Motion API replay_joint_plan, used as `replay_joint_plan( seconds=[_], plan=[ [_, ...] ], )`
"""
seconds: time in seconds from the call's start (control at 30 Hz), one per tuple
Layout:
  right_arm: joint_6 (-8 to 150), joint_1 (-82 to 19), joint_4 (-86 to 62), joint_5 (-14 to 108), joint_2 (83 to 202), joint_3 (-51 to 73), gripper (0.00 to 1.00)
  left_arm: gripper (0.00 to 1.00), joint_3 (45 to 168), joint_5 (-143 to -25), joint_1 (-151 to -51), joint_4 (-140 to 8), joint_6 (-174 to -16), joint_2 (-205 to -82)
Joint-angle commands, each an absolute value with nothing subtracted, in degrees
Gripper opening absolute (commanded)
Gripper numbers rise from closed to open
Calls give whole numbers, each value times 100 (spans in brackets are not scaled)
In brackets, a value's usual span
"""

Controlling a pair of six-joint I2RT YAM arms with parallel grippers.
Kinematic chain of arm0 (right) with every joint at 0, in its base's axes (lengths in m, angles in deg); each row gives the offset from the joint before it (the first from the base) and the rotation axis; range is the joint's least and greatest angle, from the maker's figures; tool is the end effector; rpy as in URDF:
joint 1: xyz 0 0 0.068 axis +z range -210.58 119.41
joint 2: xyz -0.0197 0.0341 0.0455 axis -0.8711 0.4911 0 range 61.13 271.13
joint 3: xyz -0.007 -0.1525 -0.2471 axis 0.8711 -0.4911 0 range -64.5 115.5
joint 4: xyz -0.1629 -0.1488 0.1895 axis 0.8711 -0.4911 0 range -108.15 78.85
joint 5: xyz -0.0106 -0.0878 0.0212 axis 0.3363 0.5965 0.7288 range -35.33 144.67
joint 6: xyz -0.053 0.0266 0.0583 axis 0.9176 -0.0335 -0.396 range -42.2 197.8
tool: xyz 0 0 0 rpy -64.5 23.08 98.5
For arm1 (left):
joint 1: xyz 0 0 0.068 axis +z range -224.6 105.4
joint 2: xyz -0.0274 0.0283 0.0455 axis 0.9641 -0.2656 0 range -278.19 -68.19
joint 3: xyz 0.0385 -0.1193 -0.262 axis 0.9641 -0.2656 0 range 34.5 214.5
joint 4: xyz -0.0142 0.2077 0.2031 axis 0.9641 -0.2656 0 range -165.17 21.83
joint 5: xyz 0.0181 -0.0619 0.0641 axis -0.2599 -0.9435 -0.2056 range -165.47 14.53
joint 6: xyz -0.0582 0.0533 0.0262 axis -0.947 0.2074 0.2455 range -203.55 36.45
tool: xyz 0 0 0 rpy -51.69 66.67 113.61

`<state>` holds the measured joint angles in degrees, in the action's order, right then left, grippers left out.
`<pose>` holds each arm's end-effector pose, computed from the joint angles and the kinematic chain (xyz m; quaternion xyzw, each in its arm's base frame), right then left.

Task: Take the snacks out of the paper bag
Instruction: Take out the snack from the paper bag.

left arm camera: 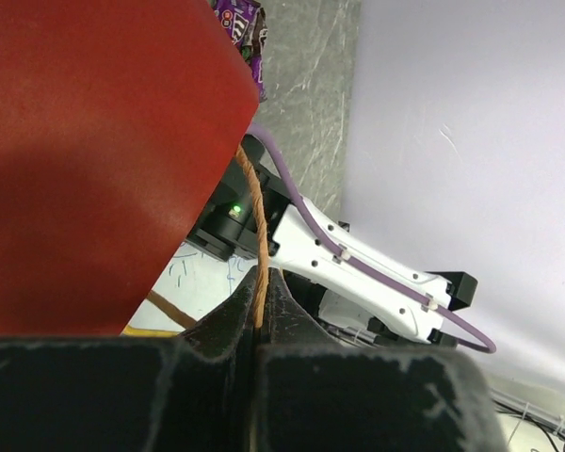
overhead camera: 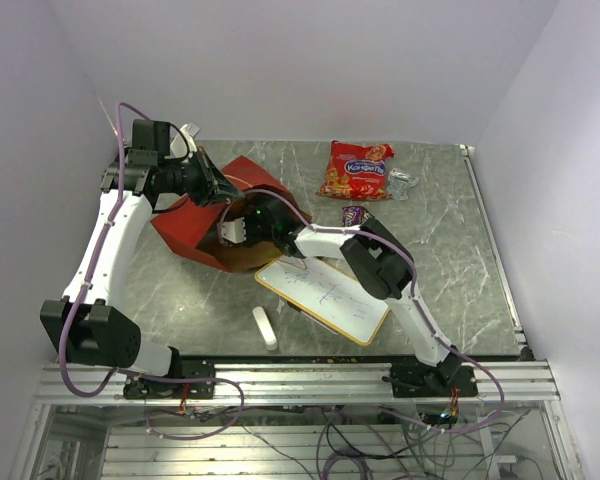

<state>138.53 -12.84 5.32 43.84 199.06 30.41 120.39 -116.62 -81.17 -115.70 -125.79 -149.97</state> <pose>0.3949 0.4551 0.0930 -0.7161 0.4546 0.0205 0.5293 0.3364 -0.0868 0.3840 -0.1311 0.8612 -0.4469 0.2037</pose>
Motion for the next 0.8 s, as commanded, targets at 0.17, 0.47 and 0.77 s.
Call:
replay_joint_plan(
  seconds=[0.17, 0.47, 0.77],
  plan=[
    [12283, -1189, 1021, 3935, 18025, 1358, 0, 7, 11835, -11660, -8145, -11051, -12920, -14725],
    [10690, -1118, 1316, 4065, 16188, -297, 0, 7, 11691, -11687, -8145, -10441, -13247, -14679],
    [8693, -1163, 9, 4765, 14143, -884, 0, 7, 11363, -11750, -8145, -10026, -13393, -14565]
  ],
)
